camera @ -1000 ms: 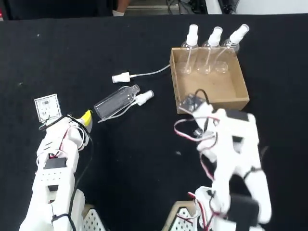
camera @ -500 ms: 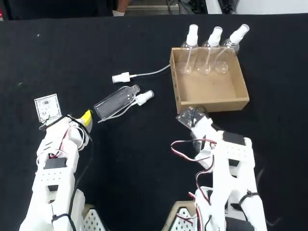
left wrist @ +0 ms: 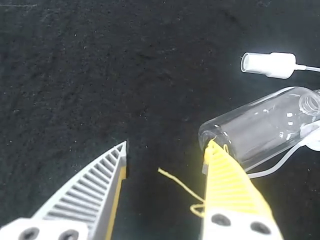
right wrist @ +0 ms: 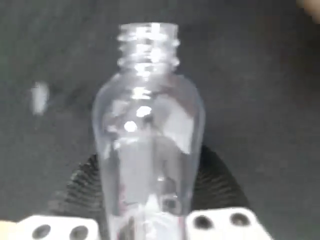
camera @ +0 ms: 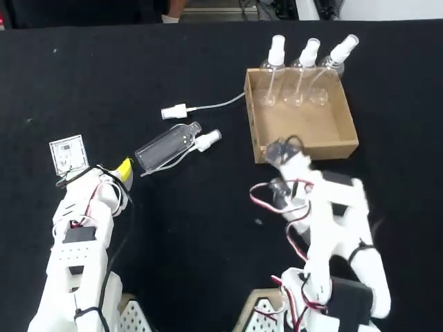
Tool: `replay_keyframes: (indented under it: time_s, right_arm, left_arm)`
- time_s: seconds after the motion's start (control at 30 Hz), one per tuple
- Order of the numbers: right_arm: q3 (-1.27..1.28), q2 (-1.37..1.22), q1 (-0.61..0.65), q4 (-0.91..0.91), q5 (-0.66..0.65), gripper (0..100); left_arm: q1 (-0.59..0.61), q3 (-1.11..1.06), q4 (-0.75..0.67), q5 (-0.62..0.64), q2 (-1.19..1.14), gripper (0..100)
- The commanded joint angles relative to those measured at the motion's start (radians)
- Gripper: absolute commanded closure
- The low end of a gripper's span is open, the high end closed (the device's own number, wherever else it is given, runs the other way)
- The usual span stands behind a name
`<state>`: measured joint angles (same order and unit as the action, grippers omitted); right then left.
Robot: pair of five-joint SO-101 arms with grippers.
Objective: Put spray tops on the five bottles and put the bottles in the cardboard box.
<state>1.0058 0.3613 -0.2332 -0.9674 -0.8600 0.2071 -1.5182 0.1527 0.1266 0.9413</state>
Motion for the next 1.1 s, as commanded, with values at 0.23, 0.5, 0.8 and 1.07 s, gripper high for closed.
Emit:
replay_keyframes:
  time_s: [0.23,0.5,0.8,1.07]
  right_arm:
    - [-0.4,0.383,0.239,-0.311,0.503,98.8]
    - [-0.2,0.515,0.396,-0.038,0.758,98.8]
    - [-0.074,0.553,0.302,0.081,0.802,98.8]
    - [-0.053,0.558,0.135,0.083,0.821,98.8]
  left_arm:
    - [-0.151,0.202,0.288,-0.084,-0.025,75]
    - [-0.254,0.343,0.313,-0.176,-0.338,76]
    - [-0.305,0.466,0.427,-0.184,-0.425,75]
    - [-0.455,0.57,0.44,-0.186,-0.434,75]
